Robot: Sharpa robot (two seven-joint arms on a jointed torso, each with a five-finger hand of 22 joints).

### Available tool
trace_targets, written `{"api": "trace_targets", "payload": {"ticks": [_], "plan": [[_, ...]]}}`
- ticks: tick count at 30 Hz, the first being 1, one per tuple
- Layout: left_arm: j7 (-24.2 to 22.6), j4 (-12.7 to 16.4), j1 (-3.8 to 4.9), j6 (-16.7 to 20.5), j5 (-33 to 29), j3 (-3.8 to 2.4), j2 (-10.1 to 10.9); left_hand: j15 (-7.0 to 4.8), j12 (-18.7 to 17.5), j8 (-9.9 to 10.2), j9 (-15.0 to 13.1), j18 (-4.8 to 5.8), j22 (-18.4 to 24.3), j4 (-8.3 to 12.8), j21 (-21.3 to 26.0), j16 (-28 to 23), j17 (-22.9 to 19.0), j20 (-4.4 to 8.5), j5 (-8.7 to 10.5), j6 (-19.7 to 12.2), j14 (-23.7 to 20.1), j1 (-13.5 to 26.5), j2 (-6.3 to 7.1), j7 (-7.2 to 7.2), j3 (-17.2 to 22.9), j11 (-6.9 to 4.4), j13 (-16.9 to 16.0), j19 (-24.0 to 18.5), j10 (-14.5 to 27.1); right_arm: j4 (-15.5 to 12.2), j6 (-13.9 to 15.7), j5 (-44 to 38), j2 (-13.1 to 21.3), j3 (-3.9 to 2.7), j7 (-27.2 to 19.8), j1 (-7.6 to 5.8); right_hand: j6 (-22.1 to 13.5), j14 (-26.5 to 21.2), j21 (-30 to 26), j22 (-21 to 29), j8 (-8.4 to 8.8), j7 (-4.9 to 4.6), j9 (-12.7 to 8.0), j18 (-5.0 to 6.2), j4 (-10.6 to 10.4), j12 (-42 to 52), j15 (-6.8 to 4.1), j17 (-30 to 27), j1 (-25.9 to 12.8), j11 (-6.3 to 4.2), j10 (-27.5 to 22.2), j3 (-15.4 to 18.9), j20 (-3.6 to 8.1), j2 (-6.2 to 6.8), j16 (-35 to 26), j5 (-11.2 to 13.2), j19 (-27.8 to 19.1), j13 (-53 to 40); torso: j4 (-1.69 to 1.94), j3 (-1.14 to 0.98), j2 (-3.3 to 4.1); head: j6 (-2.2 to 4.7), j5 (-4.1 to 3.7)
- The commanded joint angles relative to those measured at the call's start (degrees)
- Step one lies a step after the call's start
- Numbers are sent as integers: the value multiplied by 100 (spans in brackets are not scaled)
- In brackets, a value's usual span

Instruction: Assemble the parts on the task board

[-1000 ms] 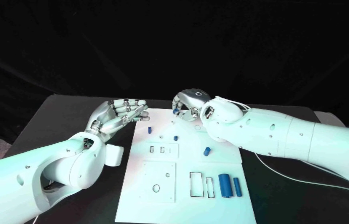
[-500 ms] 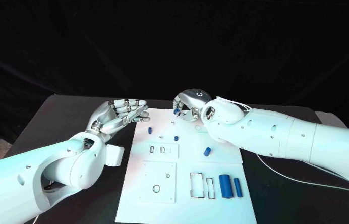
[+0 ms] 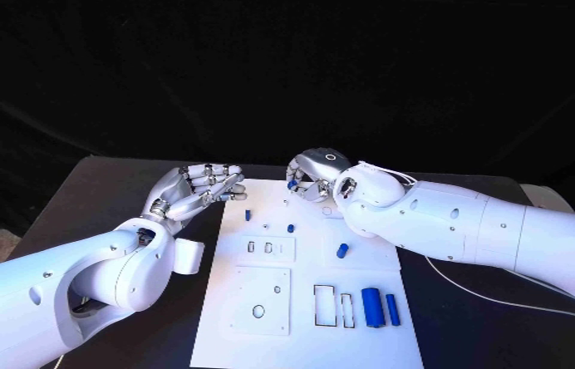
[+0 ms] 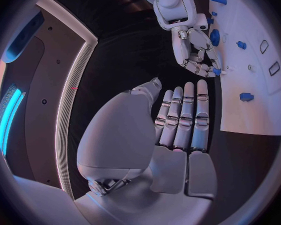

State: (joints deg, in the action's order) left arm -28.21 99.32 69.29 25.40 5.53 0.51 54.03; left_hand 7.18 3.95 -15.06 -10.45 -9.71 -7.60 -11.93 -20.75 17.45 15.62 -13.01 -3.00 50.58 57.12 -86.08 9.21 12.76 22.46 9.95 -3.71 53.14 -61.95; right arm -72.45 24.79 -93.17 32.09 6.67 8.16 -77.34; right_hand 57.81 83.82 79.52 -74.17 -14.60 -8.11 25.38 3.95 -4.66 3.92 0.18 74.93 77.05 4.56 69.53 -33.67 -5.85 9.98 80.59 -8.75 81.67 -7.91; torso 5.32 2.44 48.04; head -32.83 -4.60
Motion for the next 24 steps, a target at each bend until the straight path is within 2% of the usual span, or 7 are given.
{"api": "trace_targets", "payload": {"ticks": [1, 8, 21, 23, 24], "plan": [[-21, 6, 9, -60, -12, -5, -1, 10, -34, 39, 6, -61, 7, 2, 11, -29, 7, 3, 11, -41, -16, 9, -26, 95, 39, 17, -4, -26, 10, -49, -117, -72, 15, 33, -4, 51, 35, 339, 40, -15, -25, 10, 6, -57, -2, -24, -20, 75, -60, -2, -28, -21, -4, -11, 33, 26, 29, -5, -6, 0, 1, 1, 8], [-15, -1, 9, -61, -12, -5, 3, 10, -34, 39, 6, -61, 7, 2, 11, -29, 7, 3, 11, -41, -16, 9, -26, 95, 39, 17, -4, -26, 10, -88, -96, -72, 37, 32, -7, 56, 34, 338, 52, -34, -26, 9, 9, -61, -2, -23, -19, 71, -65, -1, -28, -20, -5, -5, 31, 28, 39, -5, 4, -3, 4, 9, 4], [1, 1, 9, -69, -12, -5, 7, 15, -35, 47, 8, -61, 11, 5, 15, -40, 12, -1, 11, -47, -22, 16, -24, 99, 46, 22, -4, -34, 20, -32, -166, -69, 21, 32, 12, 56, -18, 334, 56, -46, -7, -7, 21, -61, -18, -35, -7, 62, -121, 16, -80, -17, -15, 43, 33, 60, 37, -1, 2, 8, 13, -9, 5], [4, 4, 10, -70, -12, -5, 8, 15, -35, 47, 8, -61, 11, 5, 15, -40, 12, -1, 11, -47, -22, 16, -24, 99, 46, 22, -4, -34, 20, -1, -179, -65, 6, 32, 24, 56, -163, 324, 9, 18, 73, -73, 5, -48, -44, -49, 40, 38, -176, 69, -261, -36, -43, 95, 24, 100, -7, 31, 4, 11, 13, -11, 1], [6, 4, 10, -70, -12, -5, 8, 15, -35, 47, 8, -61, 11, 5, 15, -40, 12, -1, 11, -47, -22, 16, -24, 99, 46, 22, -4, -34, 20, 12, -181, -60, -2, 32, 27, 56, -335, 309, -44, 87, 182, -140, -28, -33, -62, -45, 88, -1, -213, 128, -421, -57, -84, 146, 6, 152, -53, 61, 6, 14, 14, -11, 2]]}}
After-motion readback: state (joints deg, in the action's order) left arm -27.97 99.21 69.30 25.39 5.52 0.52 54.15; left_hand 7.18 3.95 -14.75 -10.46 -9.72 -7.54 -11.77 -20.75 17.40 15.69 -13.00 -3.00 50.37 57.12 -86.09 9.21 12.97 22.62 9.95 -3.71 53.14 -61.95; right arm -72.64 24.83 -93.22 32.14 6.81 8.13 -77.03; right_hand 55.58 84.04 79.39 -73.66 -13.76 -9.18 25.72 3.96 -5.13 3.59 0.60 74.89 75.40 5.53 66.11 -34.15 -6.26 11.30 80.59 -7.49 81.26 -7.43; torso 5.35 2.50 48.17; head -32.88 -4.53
